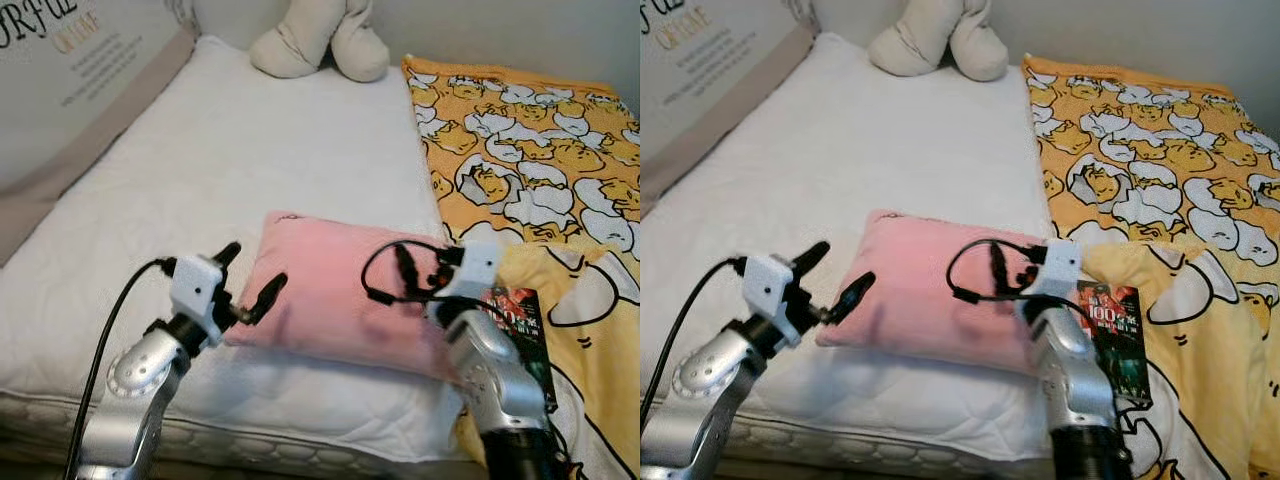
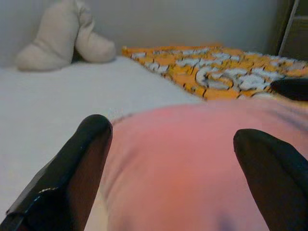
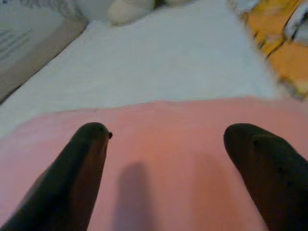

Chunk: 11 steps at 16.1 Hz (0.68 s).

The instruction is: Clean up the room

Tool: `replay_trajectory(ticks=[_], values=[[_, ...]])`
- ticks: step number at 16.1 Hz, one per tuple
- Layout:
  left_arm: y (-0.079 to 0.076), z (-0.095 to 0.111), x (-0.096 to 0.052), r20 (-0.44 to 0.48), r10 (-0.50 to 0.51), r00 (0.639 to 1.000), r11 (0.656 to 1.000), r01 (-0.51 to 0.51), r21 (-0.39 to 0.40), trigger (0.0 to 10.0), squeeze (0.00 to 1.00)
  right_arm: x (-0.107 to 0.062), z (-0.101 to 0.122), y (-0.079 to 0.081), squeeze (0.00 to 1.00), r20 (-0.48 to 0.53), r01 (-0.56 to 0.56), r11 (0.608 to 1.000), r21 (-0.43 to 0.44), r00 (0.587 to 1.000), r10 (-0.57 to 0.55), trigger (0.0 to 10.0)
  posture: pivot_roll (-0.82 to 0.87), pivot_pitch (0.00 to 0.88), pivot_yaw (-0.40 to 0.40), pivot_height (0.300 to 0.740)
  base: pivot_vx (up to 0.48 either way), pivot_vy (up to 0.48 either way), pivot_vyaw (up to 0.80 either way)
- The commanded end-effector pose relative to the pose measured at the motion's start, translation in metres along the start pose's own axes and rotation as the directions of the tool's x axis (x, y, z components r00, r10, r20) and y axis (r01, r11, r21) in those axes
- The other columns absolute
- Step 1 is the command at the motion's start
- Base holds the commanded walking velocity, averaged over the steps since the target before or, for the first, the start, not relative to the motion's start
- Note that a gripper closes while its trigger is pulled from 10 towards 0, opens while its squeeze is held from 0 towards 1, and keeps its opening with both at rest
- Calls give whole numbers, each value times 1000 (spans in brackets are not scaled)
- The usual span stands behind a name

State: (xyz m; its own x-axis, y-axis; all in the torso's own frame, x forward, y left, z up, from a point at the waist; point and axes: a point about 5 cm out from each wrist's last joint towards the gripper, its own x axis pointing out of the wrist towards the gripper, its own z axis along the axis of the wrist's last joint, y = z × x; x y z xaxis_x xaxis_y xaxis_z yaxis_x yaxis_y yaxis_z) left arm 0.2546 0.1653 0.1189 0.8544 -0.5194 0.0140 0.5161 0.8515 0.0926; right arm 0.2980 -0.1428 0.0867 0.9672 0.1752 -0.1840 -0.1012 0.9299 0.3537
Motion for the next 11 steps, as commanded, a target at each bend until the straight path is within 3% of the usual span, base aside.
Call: replay_trajectory(ticks=[1,3,5,6,8,10,11], values=[[-4,8,4,35,-34,999,999,34,12,10000,0,0,-2,1,1000,-61,-8,999,37,998,10,10000,87,0,-54,740,0,0,0],[-6,10,4,45,-41,998,999,41,13,10000,0,-2,-5,13,1000,-134,-35,999,21,990,38,10000,89,0,-58,740,0,0,0],[-6,12,5,51,-36,998,999,36,5,10000,0,2,-21,-3,1000,-236,87,996,35,969,-77,10000,97,0,-62,740,0,0,0],[-7,13,6,53,-35,998,999,35,2,10000,0,4,-29,-11,0,-283,145,988,52,951,-125,10000,94,0,-58,740,0,0,0],[-9,13,7,41,-44,998,999,44,8,10000,0,9,-47,-10,0,-430,129,989,73,899,-85,10000,97,0,-57,740,0,0,0],[-9,14,8,42,-43,998,999,42,12,10000,0,7,-54,-14,0,-483,122,991,51,872,-82,10000,103,0,-56,740,0,0,0],[-5,17,10,45,-32,998,999,31,19,10000,0,-3,-70,-25,0,-563,101,995,-1,822,-84,10000,101,0,-62,740,0,0,0]])
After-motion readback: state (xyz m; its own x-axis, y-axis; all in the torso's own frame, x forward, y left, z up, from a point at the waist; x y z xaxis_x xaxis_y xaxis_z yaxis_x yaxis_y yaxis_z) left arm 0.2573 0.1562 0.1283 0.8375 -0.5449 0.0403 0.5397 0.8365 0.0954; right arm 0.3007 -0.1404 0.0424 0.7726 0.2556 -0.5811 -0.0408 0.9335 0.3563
